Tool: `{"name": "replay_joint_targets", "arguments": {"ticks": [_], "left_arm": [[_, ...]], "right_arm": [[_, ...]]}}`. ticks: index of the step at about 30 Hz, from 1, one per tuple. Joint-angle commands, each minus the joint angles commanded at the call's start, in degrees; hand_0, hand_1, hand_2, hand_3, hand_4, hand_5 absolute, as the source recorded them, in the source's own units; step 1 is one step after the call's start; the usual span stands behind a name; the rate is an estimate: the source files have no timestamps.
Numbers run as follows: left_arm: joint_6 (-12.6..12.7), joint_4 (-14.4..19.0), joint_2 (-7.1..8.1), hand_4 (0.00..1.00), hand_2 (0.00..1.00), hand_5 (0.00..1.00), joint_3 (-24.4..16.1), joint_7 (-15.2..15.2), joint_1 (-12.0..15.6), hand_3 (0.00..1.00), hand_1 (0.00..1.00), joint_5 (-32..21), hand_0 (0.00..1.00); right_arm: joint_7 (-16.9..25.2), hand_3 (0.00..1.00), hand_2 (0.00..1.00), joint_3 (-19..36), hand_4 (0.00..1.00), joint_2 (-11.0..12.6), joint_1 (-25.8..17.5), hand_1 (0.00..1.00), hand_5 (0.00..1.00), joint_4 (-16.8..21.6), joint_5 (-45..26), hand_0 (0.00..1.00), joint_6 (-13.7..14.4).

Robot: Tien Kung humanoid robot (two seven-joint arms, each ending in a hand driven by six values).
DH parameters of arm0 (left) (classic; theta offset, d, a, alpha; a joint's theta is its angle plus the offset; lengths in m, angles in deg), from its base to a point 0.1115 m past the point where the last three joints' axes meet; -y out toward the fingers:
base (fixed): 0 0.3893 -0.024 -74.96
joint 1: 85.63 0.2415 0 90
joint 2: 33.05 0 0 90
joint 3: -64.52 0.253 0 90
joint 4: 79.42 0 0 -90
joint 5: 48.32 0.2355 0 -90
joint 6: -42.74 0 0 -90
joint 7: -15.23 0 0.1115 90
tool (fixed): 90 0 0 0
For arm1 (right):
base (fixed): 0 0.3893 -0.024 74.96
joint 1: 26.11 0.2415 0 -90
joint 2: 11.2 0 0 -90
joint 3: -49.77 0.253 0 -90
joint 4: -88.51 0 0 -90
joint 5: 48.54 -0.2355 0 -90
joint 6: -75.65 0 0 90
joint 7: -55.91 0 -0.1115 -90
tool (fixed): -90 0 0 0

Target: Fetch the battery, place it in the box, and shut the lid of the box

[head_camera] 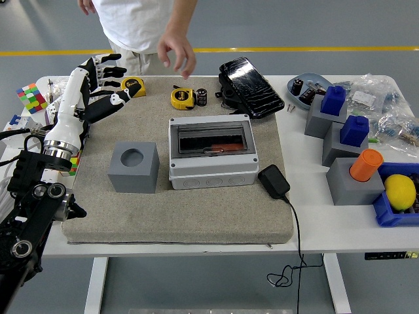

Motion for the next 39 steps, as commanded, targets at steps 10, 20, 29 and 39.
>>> {"name": "replay_joint_targets", "arguments": {"ticks": [10, 20, 29, 39], "left_arm": [[-0.32, -0.87, -0.63, 0.998, 0.615, 0.369, -7.92, -2.1, 5.08, 0.687, 0.642, -6.59, 0.482], [-0.9, -1.09, 0.46, 0.998, 0.611, 0.365, -9.91, -2.49, 7.09, 0.674, 0.636, -8.6, 0.482], [-1.39, -0.94, 0.72, 0.998, 0.612, 0.366, -10.88, -1.76, 7.66, 0.676, 0.634, -9.05, 0.476], [-1.79, -0.67, 0.98, 0.998, 0.607, 0.342, -11.17, -1.01, 7.77, 0.664, 0.633, -8.71, 0.471]], "right_arm": [[-0.01, 0.591, 0.681, 0.34, 0.993, 0.04, 0.05, 0.658, 0.555, 0.0, 0.16, 0.612, 0.08], [-0.03, 0.591, 0.681, 0.17, 0.993, 0.1, 0.38, 0.658, 0.558, 0.0, 0.19, 0.612, 0.09], [-0.12, 0.59, 0.681, -0.22, 0.992, 0.09, 0.65, 0.658, 0.56, 0.0, 0.38, 0.611, -0.01], [-0.21, 0.589, 0.681, -0.49, 0.99, 0.13, 0.72, 0.658, 0.562, 0.0, 0.49, 0.613, -0.04]]}}
